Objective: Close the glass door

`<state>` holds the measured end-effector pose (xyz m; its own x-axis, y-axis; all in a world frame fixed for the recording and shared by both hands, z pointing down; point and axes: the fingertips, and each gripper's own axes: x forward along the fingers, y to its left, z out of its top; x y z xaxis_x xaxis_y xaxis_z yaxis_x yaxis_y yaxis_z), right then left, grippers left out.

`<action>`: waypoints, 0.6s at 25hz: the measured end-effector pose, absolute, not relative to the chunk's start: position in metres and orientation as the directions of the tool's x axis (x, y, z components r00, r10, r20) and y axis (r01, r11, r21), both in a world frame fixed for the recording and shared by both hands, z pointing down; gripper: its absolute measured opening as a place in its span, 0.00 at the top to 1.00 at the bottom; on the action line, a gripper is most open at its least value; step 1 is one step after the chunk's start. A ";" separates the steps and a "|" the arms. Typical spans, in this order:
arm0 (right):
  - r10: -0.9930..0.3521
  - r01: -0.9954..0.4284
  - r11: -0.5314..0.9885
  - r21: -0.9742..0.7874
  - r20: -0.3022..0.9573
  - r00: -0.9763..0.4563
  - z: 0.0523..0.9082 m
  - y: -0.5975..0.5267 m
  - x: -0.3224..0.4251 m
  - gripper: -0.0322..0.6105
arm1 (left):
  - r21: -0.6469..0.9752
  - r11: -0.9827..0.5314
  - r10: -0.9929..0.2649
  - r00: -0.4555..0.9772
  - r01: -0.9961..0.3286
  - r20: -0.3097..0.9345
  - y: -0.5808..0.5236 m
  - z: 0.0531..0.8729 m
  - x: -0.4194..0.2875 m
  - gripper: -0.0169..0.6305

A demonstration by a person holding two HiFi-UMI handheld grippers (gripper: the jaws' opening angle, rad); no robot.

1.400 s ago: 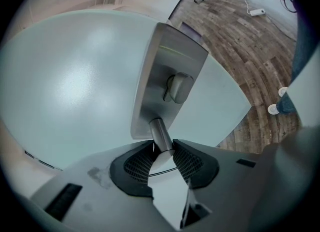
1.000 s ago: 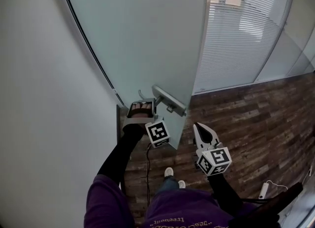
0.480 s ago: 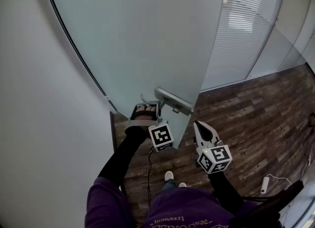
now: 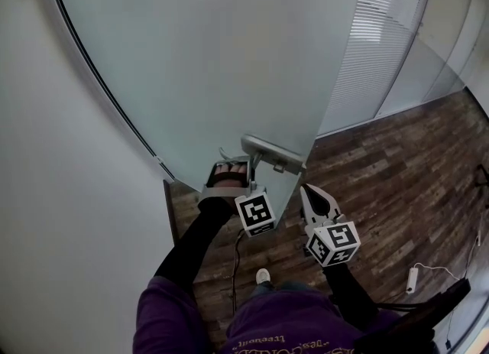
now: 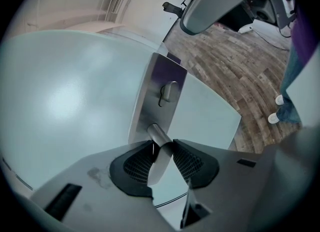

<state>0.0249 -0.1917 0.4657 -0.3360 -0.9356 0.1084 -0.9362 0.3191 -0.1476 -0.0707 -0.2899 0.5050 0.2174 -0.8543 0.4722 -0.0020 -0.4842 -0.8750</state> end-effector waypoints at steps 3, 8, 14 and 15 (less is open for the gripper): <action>-0.942 -0.941 0.304 -0.151 0.102 -0.321 0.467 -0.197 0.030 0.96 | -0.872 -0.489 -0.850 0.226 -0.002 0.476 -0.293 0.507 -0.064 0.78; -0.950 -0.947 0.287 -0.142 0.089 -0.301 0.464 -0.212 0.040 0.96 | -0.874 -0.486 -0.846 0.258 -0.013 0.467 -0.305 0.506 -0.055 0.78; -0.946 -0.942 0.298 -0.156 0.085 -0.313 0.452 -0.242 0.061 0.96 | -0.859 -0.510 -0.833 0.279 -0.050 0.478 -0.327 0.494 -0.035 0.78; -0.943 -0.939 0.304 -0.159 0.088 -0.320 0.452 -0.248 0.064 0.96 | -0.858 -0.511 -0.834 0.271 -0.050 0.481 -0.333 0.493 -0.033 0.78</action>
<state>0.0644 -0.2484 0.4520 -0.3198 -0.9434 0.0876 -0.9394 0.3037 -0.1592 -0.0332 -0.3329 0.4934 0.2711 -0.8337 0.4812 -0.0503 -0.5115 -0.8578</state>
